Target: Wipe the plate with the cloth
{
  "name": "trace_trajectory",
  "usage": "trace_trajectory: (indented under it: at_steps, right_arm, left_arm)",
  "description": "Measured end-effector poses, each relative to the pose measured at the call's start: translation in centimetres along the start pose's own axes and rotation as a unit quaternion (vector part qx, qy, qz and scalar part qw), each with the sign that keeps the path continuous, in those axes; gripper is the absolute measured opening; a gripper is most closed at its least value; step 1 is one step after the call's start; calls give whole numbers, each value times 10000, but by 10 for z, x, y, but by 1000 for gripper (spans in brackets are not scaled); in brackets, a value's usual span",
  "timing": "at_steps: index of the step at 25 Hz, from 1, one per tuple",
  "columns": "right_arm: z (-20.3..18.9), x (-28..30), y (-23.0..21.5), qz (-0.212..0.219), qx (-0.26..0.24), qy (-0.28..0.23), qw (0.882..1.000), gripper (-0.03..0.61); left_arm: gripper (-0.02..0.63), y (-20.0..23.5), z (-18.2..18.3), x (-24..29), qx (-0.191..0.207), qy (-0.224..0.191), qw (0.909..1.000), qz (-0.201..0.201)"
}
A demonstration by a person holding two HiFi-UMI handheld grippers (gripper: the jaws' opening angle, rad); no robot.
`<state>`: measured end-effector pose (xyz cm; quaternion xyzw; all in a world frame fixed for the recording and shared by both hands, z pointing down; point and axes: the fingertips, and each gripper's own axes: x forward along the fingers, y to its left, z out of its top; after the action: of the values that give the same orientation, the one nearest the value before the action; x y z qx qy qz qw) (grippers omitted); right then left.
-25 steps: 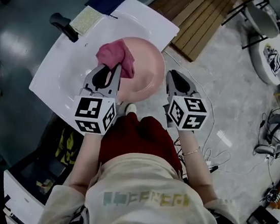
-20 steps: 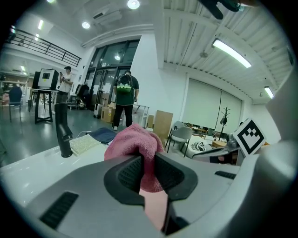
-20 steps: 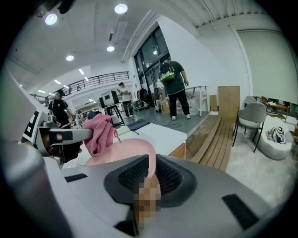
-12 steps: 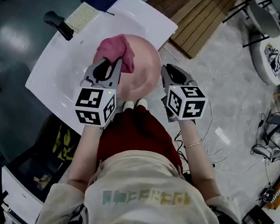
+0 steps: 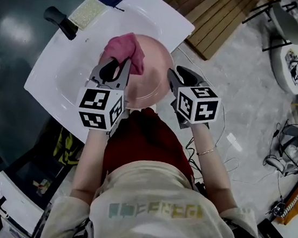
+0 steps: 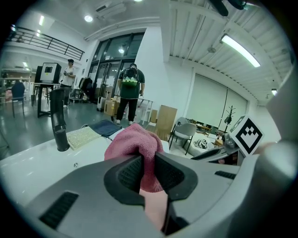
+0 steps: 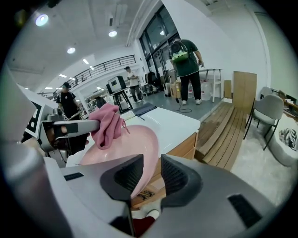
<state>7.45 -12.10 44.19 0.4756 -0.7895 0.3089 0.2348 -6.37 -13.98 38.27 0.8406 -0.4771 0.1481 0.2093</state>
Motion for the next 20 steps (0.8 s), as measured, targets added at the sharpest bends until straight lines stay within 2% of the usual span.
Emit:
trace_trajectory:
  at_steps: [9,14,20]
  right_arm:
    - [-10,17,-10,76,-11,353,9993,109]
    - [-11,23,-12,106,155,371,9991,109]
    - [-8,26,-13,-10,102,380,9992,89]
  left_arm:
    - [67,-2,-9,21,-127,205,9997,-79]
    - [68,-3,-13,28,-154,290,9994,-139]
    - [69,-4,-14,32,-153,352,9991,-159]
